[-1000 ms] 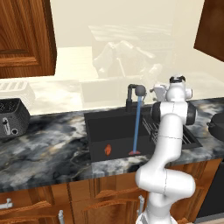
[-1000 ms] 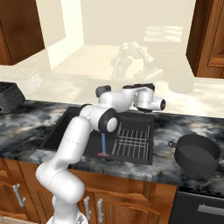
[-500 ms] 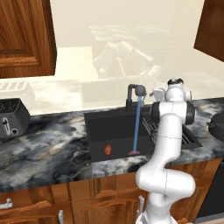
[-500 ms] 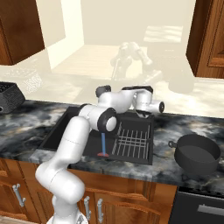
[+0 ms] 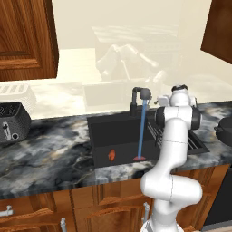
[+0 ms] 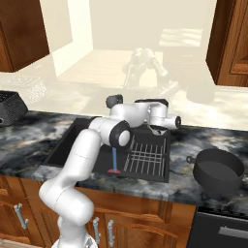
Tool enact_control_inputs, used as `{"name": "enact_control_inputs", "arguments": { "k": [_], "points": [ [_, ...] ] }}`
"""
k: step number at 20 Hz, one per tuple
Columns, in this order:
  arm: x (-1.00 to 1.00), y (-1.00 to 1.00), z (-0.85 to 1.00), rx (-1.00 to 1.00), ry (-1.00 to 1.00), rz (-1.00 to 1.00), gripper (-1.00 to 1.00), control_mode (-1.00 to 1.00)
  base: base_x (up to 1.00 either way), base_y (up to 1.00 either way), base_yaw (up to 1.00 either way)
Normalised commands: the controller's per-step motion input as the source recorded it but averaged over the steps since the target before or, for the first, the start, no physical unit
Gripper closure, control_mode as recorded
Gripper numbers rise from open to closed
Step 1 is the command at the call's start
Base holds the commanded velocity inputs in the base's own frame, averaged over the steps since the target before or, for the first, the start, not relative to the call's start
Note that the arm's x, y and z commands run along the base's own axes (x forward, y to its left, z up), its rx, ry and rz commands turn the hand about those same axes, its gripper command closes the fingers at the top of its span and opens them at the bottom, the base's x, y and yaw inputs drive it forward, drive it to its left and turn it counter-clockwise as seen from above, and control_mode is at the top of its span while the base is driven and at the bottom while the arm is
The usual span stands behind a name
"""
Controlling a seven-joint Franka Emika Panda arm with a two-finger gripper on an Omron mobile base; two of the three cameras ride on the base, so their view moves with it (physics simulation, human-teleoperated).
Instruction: Dump the sweet potato from the pot into the sink. Then turn on the water and wash the sweet potato. Then turn off the water and put the sweet potato back in the pot.
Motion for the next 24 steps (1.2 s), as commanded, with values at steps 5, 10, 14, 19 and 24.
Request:
{"name": "enact_control_inputs", "arguments": {
  "k": [5, 10, 14, 19, 24],
  "points": [
    [0.15, 0.0, -0.13, 0.0, 0.05, 0.0, -1.0, -1.0, 0.0, 0.0, 0.0],
    [0.26, 0.0, -0.16, 0.0, 0.05, 0.0, -1.0, -1.0, 0.0, 0.0, 0.0],
    [0.29, 0.0, -0.16, 0.0, 0.06, 0.0, -1.0, -1.0, 0.0, 0.0, 0.0],
    [0.35, 0.0, -0.14, 0.0, 0.08, 0.0, -1.0, -1.0, 0.0, 0.0, 0.0],
    [0.35, 0.0, -0.1, 0.0, 0.09, 0.0, -1.0, -1.0, 0.0, 0.0, 0.0]
  ]
}}
